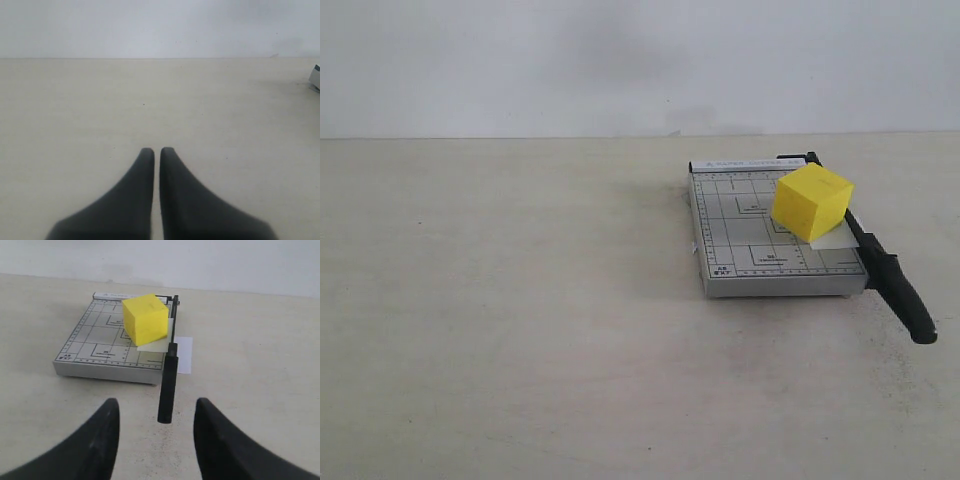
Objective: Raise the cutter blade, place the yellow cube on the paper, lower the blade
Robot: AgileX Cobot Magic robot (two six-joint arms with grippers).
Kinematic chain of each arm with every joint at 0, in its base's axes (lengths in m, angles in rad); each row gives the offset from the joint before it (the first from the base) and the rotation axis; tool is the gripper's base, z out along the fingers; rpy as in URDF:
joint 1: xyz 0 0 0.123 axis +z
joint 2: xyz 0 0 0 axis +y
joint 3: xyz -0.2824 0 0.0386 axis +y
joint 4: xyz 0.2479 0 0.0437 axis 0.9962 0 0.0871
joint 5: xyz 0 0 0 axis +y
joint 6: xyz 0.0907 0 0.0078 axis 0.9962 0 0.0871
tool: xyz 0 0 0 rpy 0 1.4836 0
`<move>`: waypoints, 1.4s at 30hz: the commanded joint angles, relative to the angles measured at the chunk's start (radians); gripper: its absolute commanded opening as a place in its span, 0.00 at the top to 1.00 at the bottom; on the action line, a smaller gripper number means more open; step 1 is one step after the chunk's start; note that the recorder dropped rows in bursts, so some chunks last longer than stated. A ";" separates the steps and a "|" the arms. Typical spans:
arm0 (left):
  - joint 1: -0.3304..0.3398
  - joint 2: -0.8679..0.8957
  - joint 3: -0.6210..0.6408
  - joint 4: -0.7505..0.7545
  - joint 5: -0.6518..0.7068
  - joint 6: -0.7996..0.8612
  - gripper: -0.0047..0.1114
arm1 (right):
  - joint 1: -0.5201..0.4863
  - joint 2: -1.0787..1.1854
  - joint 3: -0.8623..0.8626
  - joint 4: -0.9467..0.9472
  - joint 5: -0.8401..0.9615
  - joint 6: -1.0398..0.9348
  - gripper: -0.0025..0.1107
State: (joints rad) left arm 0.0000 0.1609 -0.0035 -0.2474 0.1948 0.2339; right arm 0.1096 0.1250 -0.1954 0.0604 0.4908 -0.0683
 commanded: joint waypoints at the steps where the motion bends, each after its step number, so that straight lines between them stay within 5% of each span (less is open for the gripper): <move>1: -0.002 -0.004 0.003 -0.010 -0.013 0.003 0.92 | 0.004 -0.002 0.004 -0.113 0.001 0.130 0.57; 6: -0.002 -0.004 0.003 -0.010 -0.013 0.003 0.92 | -0.001 -0.056 0.020 -0.199 -0.025 0.225 0.61; 12: -0.002 -0.004 0.003 -0.010 -0.016 0.003 0.92 | -0.001 -0.125 0.195 -0.123 -0.104 0.261 0.95; 32: -0.002 -0.012 0.003 -0.005 -0.016 0.003 0.92 | -0.010 -0.125 0.195 -0.114 -0.131 0.155 0.92; 38: 0.000 -0.012 0.003 -0.005 -0.015 0.003 0.92 | -0.141 -0.125 0.195 -0.094 -0.131 0.262 0.93; 42: 0.000 -0.012 0.003 -0.005 -0.015 0.003 0.92 | -0.133 -0.125 0.195 -0.094 -0.123 0.199 0.98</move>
State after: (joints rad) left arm 0.0000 0.1554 -0.0035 -0.2474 0.1840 0.2357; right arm -0.0231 0.0045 0.0004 -0.0372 0.3715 0.1733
